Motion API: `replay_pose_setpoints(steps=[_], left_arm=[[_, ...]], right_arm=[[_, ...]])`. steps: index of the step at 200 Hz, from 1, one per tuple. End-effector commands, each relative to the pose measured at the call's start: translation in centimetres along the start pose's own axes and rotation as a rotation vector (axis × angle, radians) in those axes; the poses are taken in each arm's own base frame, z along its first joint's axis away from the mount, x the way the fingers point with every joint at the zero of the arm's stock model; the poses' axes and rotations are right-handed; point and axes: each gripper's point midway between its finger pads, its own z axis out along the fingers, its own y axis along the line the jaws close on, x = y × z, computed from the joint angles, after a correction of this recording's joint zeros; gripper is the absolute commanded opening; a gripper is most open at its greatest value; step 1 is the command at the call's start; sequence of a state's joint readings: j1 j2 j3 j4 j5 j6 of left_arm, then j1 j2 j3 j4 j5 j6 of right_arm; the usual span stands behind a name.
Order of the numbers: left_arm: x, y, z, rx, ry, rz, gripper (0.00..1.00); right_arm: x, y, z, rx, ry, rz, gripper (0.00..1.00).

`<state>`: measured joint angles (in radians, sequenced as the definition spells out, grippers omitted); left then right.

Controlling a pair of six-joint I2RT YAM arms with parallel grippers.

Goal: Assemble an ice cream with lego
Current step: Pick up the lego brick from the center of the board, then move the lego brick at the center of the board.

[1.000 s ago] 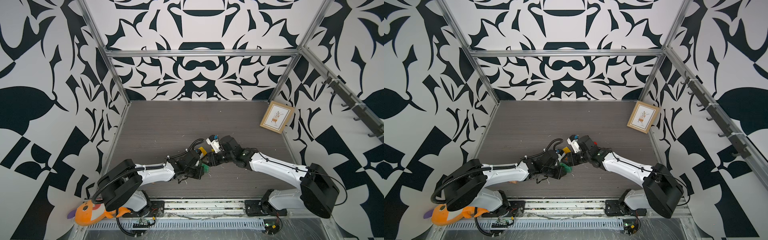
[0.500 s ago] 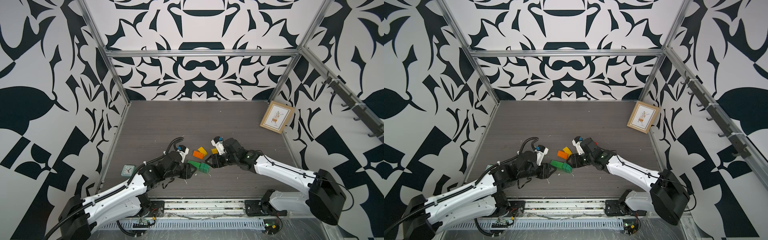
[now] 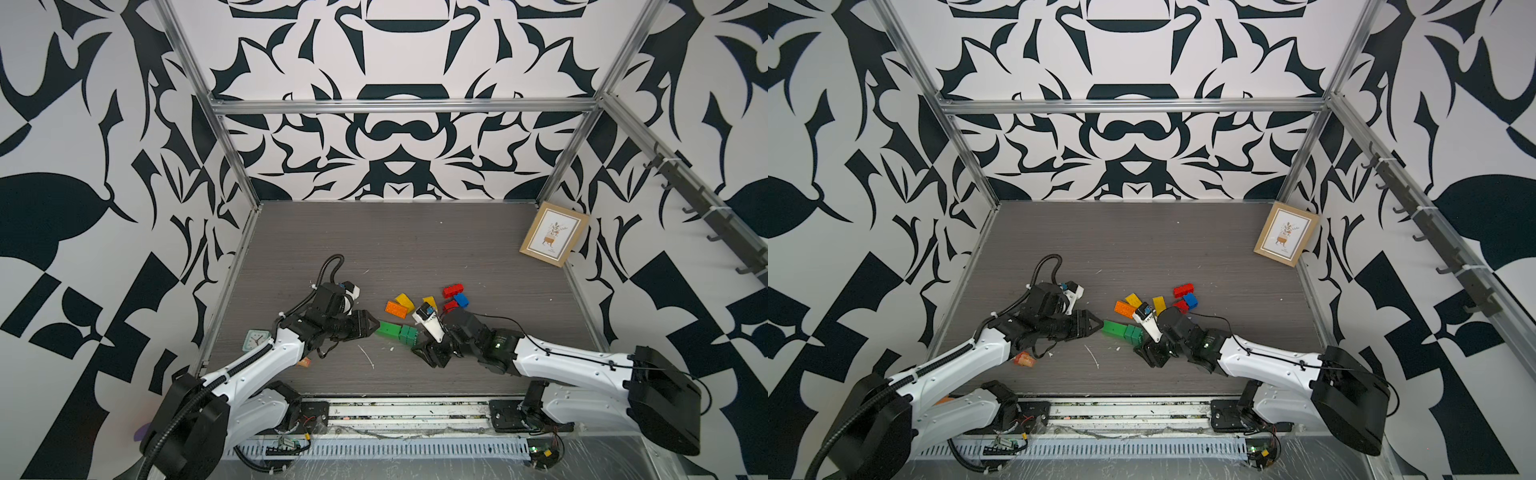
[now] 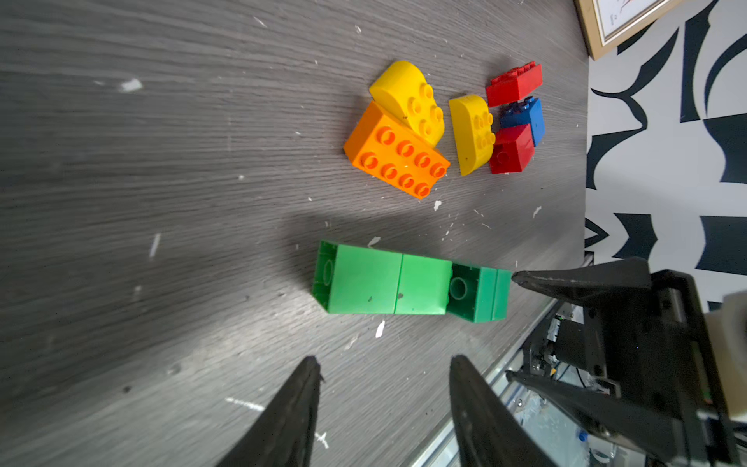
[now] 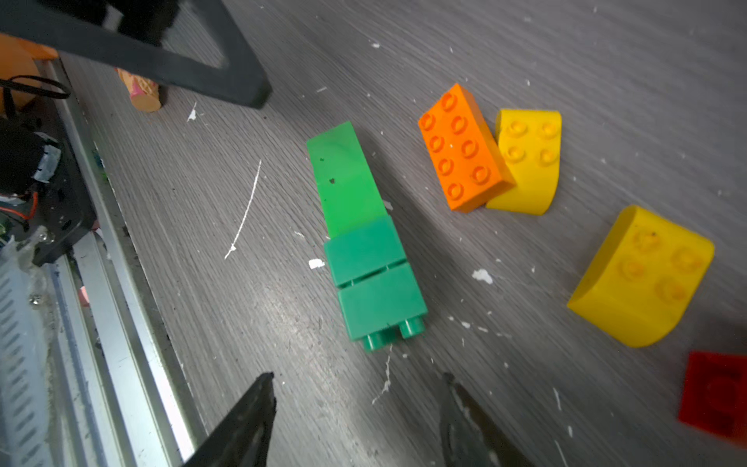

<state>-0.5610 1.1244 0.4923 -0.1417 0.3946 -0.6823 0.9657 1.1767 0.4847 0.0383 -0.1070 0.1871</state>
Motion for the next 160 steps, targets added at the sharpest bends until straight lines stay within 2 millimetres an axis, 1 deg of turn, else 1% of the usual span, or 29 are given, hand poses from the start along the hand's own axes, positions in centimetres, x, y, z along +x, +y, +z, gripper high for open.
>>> replay_pose_setpoints(steps=[1,23,52,79,88,90,94,126,146,160], left_arm=[[-0.1,-1.1,0.6,0.077,0.02,0.029,0.53],[0.2,-0.8,1.2,0.07,0.049,0.014,0.52],[0.6,0.0,1.9,0.035,0.065,0.012,0.51],[0.2,0.2,2.2,0.017,0.064,0.033,0.51],[-0.2,0.0,2.1,0.019,0.058,0.051,0.5],[0.0,0.4,2.5,0.007,0.073,0.042,0.5],[0.1,0.5,2.7,0.002,0.082,0.042,0.5],[-0.3,0.5,3.3,-0.004,0.104,0.064,0.49],[-0.6,0.4,3.4,-0.009,0.102,0.075,0.49],[-0.6,0.5,3.5,-0.011,0.104,0.078,0.49]], right_arm=[[-1.4,-0.6,0.7,0.044,-0.069,-0.074,0.66],[-1.3,-0.1,1.6,0.011,-0.071,-0.082,0.66],[-0.9,-0.6,2.6,0.036,-0.059,-0.093,0.65],[-0.8,-0.7,3.1,0.033,-0.062,-0.101,0.58],[-0.8,-0.7,3.2,0.032,-0.066,-0.104,0.57],[-0.8,-0.7,3.3,0.031,-0.067,-0.105,0.57],[-0.7,-0.7,3.3,0.033,-0.068,-0.105,0.57],[-1.1,-0.5,3.8,0.023,-0.088,-0.119,0.54],[-1.2,-0.5,4.2,0.019,-0.085,-0.125,0.48],[-1.3,-0.4,4.3,0.015,-0.081,-0.124,0.43]])
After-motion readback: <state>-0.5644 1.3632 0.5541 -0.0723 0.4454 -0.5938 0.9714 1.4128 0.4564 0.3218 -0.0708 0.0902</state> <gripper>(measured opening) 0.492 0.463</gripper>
